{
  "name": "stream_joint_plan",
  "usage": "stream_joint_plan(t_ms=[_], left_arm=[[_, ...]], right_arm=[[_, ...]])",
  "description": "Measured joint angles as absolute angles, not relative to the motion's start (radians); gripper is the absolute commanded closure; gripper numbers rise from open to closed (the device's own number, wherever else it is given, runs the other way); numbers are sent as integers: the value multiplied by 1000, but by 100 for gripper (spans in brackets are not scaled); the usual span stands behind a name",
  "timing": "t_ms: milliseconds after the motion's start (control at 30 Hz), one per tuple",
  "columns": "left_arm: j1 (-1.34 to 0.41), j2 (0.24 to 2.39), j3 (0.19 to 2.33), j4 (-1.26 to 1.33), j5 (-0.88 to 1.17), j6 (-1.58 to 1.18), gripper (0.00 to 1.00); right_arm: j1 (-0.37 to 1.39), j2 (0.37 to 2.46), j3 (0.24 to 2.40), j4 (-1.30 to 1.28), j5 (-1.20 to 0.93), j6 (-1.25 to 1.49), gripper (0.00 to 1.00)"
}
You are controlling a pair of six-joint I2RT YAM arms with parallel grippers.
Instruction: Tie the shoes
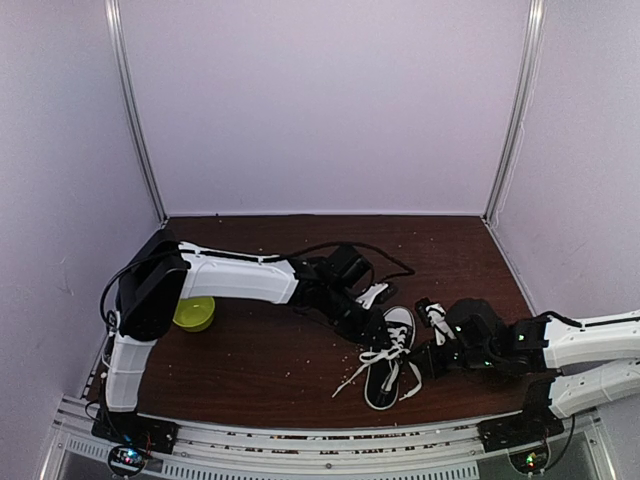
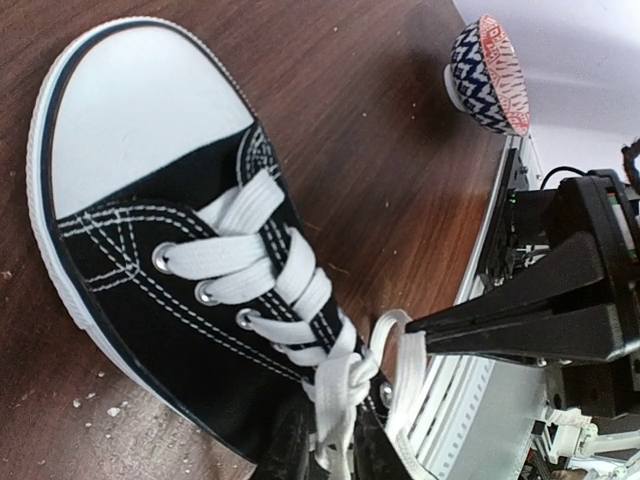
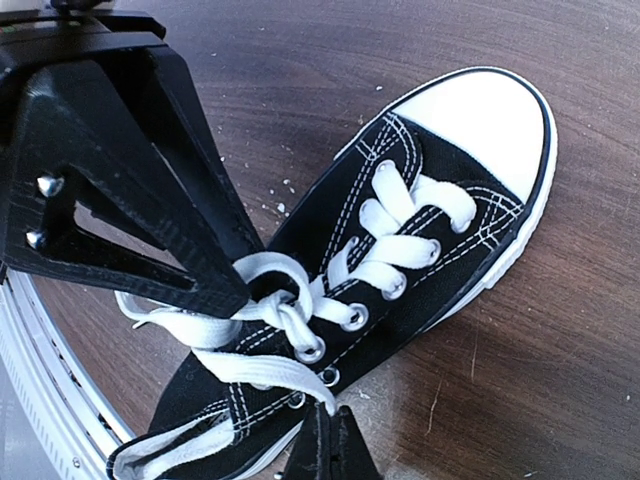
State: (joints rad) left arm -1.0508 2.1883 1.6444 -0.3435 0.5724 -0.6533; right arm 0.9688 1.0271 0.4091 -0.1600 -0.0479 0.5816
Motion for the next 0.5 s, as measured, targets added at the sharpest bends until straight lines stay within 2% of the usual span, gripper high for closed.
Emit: stream_joint_plan(t_ms=[167,333,500], left_arm=[[-1051,2201,1644,-347,571,-653,84],[-1051,2207,1644,-347,568,-658,100],[-1051,2207,1644,-334,559,-661,100]], right_arm=[[969,1031,413,-160,-49,580,100],[969,1034,422,-160,-54,579,100],[969,1039,441,-160,-56,579,100]])
